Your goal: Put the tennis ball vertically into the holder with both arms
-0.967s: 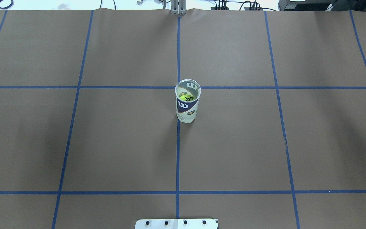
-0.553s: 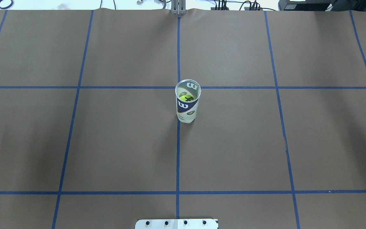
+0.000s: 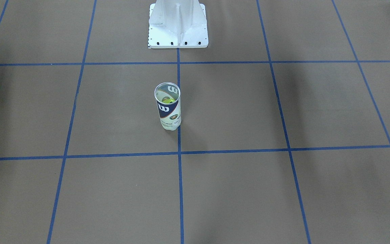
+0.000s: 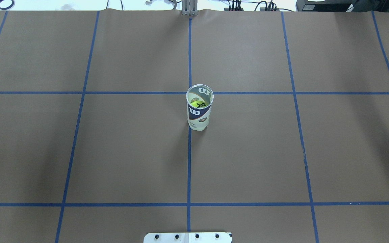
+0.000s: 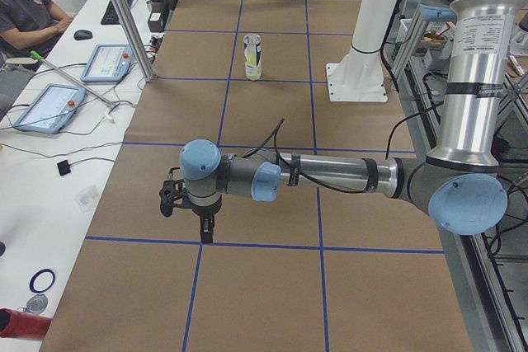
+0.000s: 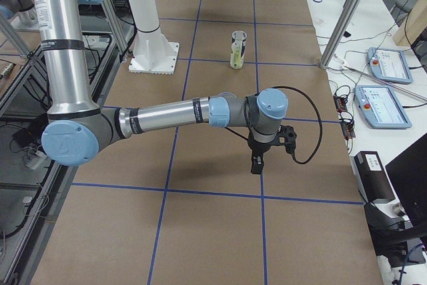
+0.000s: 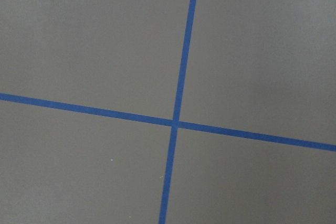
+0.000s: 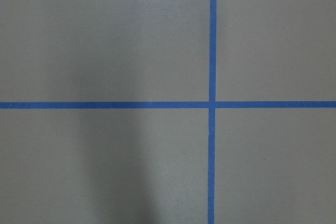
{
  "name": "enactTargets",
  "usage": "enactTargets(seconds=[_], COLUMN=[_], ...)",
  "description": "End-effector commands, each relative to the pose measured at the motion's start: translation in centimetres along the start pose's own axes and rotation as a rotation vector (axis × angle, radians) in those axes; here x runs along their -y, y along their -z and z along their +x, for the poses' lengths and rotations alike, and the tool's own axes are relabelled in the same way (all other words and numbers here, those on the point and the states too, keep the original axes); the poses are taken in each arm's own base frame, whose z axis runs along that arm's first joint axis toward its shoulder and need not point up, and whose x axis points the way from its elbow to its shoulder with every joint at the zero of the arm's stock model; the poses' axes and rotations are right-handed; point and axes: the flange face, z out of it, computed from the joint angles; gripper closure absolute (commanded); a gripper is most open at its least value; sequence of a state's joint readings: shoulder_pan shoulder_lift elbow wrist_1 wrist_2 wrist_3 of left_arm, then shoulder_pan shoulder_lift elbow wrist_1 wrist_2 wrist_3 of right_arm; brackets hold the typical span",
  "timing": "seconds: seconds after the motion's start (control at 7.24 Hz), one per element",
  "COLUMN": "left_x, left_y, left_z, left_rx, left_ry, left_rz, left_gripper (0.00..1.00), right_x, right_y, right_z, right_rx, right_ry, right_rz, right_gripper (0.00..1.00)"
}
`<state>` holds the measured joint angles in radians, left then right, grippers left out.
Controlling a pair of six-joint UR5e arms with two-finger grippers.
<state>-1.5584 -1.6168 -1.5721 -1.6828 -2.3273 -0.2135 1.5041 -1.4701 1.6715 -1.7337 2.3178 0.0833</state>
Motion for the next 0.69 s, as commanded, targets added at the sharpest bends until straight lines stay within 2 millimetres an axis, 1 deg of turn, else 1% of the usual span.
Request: enactTargets(seconds=[0.0,0.14,0.28,0.41,0.55], left_x=[-0.7,-1.7,-2.7,-2.6,-4.1], left_y=[-0.5,-0.6,-1.7,-2.0,-2.4], left_z=[-0.5,-1.1,-2.5,-2.9,-3.9], left_rx=[0.006,-0.016,-0.005,-0.001,-0.001], left_ry=[0.002,-0.047,-0.149,-0.158,-0.15], left_rz=[-0.008,-0.007,-0.033,-0.037,-0.045], left_gripper=[0.0,0.0,0.0,0.0,0.0], right_x=[-0.1,-0.2,-0.8,-1.2,-1.7], right_y=[0.0,0.0,-0.3,-0.7,-1.1], right_z=[0.1,0.1,0.4,0.8,1.2], right_rx=[-0.004,-0.004,-0.003,-0.002,-0.003], right_ry=[0.004,0.005,0.0,0.001,0.013], right_rz=[0.002,0.003,-0.004,-0.01,-0.019], right_gripper=[0.0,0.01,0.0,0.01,0.01])
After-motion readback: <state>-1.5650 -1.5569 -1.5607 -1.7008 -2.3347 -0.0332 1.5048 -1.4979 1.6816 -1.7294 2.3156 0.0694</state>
